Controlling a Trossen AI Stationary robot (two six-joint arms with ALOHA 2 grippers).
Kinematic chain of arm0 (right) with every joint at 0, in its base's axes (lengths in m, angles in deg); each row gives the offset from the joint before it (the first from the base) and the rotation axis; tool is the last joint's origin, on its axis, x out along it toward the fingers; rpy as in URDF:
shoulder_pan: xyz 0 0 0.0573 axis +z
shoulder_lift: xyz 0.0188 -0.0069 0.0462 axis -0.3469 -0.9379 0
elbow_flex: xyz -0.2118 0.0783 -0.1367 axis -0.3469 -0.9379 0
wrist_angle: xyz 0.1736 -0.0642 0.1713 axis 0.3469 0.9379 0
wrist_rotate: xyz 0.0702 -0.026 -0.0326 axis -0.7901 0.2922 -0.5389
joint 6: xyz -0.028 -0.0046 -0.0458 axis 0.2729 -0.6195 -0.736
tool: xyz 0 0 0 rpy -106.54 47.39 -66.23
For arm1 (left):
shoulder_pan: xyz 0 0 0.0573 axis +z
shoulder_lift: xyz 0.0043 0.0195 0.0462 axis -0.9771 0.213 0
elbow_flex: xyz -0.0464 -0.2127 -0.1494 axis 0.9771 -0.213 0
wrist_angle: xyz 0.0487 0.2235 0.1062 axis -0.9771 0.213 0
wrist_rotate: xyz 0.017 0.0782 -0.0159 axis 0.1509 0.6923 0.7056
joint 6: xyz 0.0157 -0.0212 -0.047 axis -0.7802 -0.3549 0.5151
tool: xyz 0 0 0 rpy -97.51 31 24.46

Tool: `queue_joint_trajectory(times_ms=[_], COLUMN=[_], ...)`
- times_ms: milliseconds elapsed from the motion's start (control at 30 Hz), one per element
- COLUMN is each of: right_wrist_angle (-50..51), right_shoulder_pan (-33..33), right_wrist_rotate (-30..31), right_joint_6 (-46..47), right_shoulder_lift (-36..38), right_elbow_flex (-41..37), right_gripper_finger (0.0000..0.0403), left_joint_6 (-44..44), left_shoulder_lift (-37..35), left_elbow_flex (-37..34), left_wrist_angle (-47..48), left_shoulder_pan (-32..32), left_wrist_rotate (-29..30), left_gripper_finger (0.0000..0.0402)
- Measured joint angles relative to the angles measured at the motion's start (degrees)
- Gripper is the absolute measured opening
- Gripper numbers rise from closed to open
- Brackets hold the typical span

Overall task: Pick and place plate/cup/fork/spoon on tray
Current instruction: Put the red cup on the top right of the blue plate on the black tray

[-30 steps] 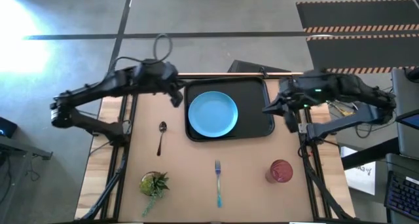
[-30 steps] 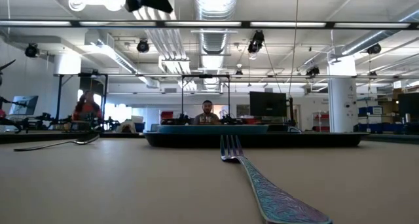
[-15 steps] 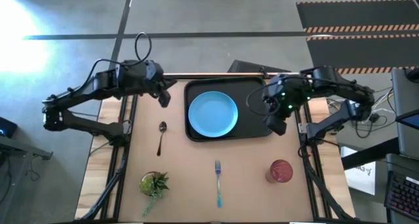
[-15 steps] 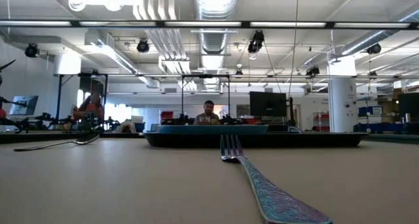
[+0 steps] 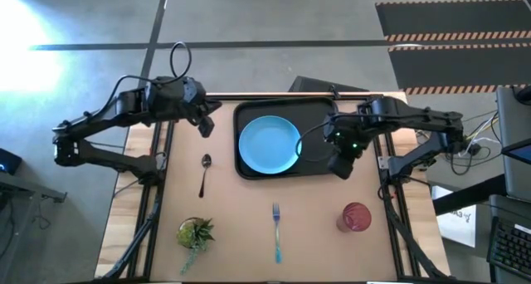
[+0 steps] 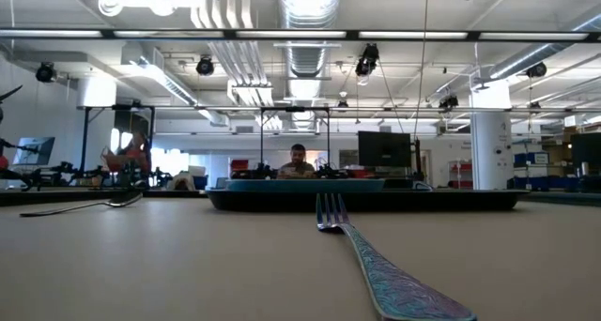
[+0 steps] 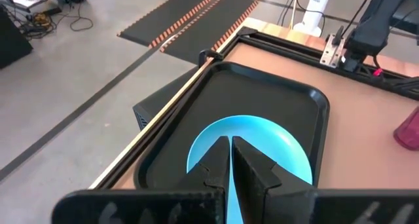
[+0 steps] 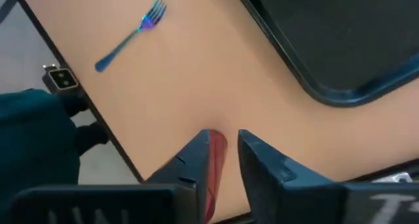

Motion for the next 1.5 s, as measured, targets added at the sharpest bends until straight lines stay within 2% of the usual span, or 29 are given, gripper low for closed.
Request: queue_joint_trajectory(times_ms=[200,367,500,733,1133,1300,1500], right_wrist_angle=[-0.1,0.0,0.0,0.0,0.0,-1.0,-7.9], right_shoulder_pan=[0.0,0.9,3.7,11.3,21.7,22.0,22.0], right_wrist_rotate=[-1.6,-7.2,-10.4,-10.4,-10.4,-10.3,-10.0], right_joint_6=[4.9,12.6,19.0,27.7,31.8,30.9,28.8], right_shoulder_lift=[3.0,7.0,9.6,11.1,9.5,7.5,5.8], right_elbow_flex=[-4.4,-9.5,-13.1,-16.6,-26.9,-28.5,-28.4], right_gripper_finger=[0.0101,0.0100,0.0102,0.0117,0.0134,0.0135,0.0135], left_joint_6=[0.0,0.0,0.0,0.2,-0.9,-0.9,0.1], left_shoulder_lift=[-0.5,-0.4,-0.4,-0.5,-0.5,-0.5,-0.5], left_elbow_flex=[0.0,-0.7,-2.1,-3.7,-3.7,-3.7,-3.7], left_wrist_angle=[1.5,1.7,1.5,0.2,-4.9,-5.3,-5.6], left_shoulder_pan=[0.0,0.0,0.0,0.0,0.0,0.0,0.0], left_wrist_rotate=[0.0,0.0,0.0,0.0,-0.1,-0.1,-0.1], left_gripper_finger=[0.0000,0.0000,0.0000,0.0000,0.0000,0.0000,0.0000])
